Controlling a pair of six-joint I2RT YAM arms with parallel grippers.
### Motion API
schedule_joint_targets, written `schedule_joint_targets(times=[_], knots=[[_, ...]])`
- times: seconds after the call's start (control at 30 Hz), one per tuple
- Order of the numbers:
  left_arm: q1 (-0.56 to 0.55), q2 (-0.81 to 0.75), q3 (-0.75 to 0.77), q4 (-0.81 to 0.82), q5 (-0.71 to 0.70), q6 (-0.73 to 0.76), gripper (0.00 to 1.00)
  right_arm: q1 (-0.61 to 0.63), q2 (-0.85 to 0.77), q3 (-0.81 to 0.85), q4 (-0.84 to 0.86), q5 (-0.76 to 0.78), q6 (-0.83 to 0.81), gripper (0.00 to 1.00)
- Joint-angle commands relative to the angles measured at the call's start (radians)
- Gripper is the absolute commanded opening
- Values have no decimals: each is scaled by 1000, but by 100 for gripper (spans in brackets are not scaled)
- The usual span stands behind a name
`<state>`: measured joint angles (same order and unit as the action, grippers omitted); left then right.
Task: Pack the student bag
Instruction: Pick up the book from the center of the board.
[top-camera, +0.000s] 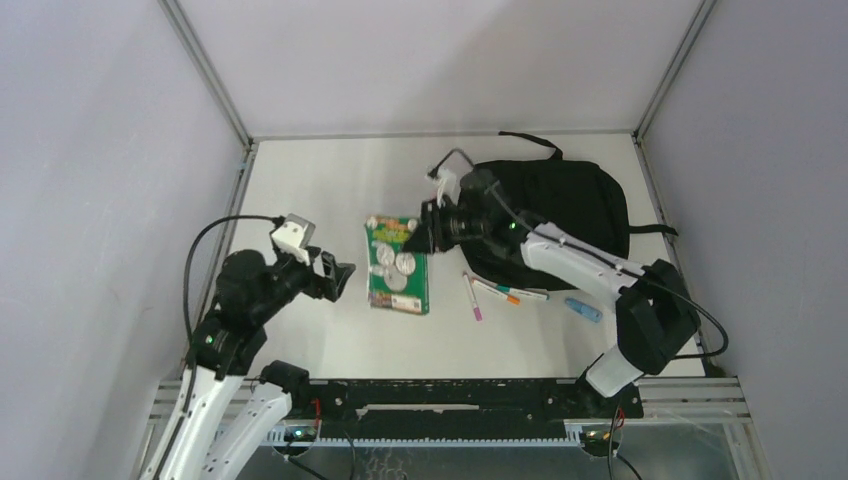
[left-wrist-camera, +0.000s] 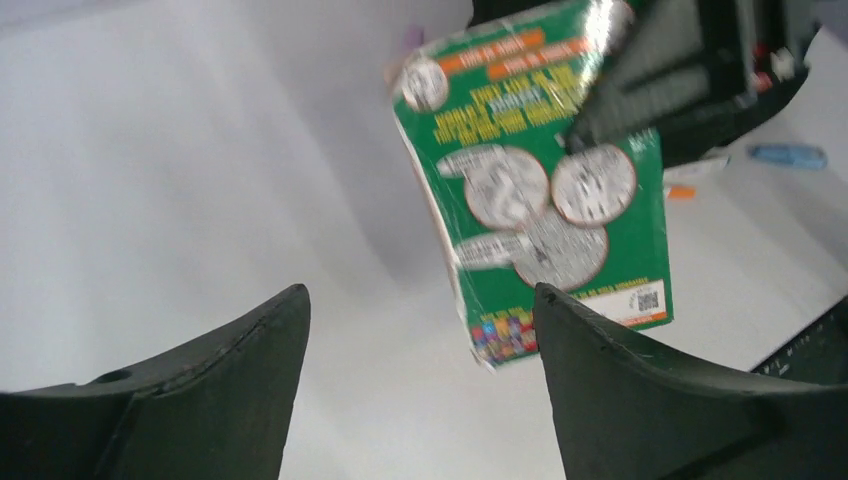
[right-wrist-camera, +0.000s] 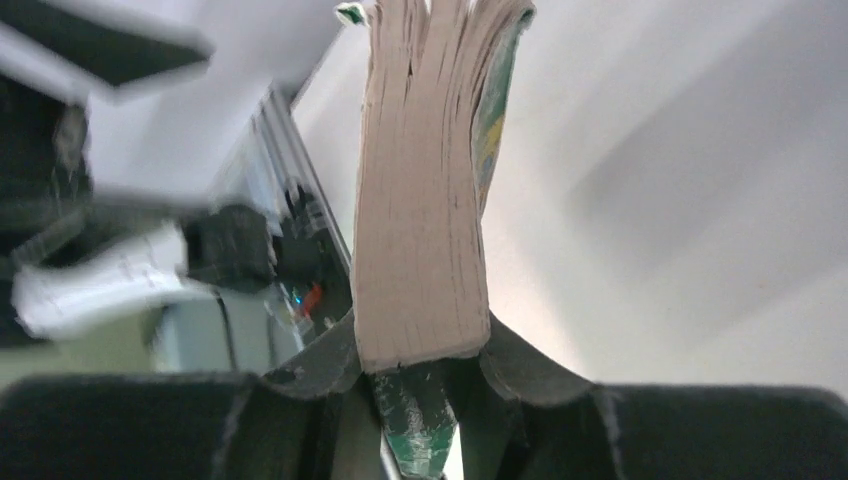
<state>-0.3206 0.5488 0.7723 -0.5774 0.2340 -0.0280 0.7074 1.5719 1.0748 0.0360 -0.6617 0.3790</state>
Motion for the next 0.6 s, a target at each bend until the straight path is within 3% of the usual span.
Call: schedule_joint_targets(times=[0.0, 0.1, 0.2, 0.4, 0.57], knots=[[-31, -92, 47, 146, -58, -1, 86, -79, -2, 308, -423, 291, 388, 0], [-73, -112, 20, 187, -93, 19, 92, -130, 85, 418, -579, 202, 566, 0], [-148, -101, 19, 165, -147, 92, 93, -141, 113, 480, -621, 191, 666, 0], [-442, -180, -105, 265, -349, 432, 92, -181, 108, 526, -655, 134, 800, 0], [-569, -192, -203, 399, -412, 616, 98, -206, 87, 451, -561, 18, 906, 0]])
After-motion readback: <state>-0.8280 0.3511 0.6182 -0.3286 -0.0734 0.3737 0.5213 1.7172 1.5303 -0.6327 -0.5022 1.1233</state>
